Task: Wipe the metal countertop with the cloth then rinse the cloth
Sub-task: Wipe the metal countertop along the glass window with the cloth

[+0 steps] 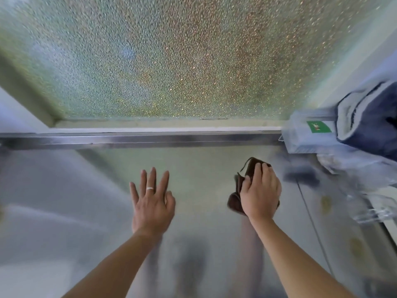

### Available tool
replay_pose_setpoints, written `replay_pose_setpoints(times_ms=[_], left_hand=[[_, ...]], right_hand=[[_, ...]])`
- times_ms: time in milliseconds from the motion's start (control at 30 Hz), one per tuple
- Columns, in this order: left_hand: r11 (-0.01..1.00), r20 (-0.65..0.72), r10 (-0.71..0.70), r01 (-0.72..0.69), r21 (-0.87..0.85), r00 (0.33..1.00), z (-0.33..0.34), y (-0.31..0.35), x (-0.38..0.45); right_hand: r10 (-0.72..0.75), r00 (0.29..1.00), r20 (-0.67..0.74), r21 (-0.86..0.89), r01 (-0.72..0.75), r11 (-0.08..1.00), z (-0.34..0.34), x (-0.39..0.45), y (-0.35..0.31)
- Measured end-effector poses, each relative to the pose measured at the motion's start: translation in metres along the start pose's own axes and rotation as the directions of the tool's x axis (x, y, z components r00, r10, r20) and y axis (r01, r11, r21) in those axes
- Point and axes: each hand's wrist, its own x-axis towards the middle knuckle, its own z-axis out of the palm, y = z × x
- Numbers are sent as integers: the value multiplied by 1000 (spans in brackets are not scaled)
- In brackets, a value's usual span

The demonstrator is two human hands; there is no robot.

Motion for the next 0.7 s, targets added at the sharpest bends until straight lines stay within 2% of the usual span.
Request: replay_pose_setpoints(times_ms=[167, 367, 433, 533, 633, 667, 700], left_hand=[[1000, 1, 5, -5, -1, 1000, 1, -1, 0], [1000, -13, -2, 2, 23, 1000, 2, 0, 3], [999, -21, -3, 4, 35, 1000, 3, 0, 5], [999, -14, -7, 8, 32, 1000, 1, 0, 5], [999, -4, -13, 13, 33, 1000, -4, 1, 3], [999, -9, -13, 13, 30, 1000, -5, 1, 4], [1000, -12, -13, 13, 27, 1000, -6, 1, 4]], right_hand=[[-18, 999, 41, -42, 20, 999, 13, 34, -47], [-243, 968, 59, 64, 239, 969, 22, 34, -125], [-361, 931, 47, 106, 355, 929, 26, 26, -143], [-573, 819, 27, 181, 560, 809, 29, 17, -156], [-690, 723, 14, 237, 668, 705, 25, 25, -141], [-698, 715, 34, 213, 678, 704, 23, 31, -126], [-676, 735, 53, 175, 660, 731, 20, 38, -105]])
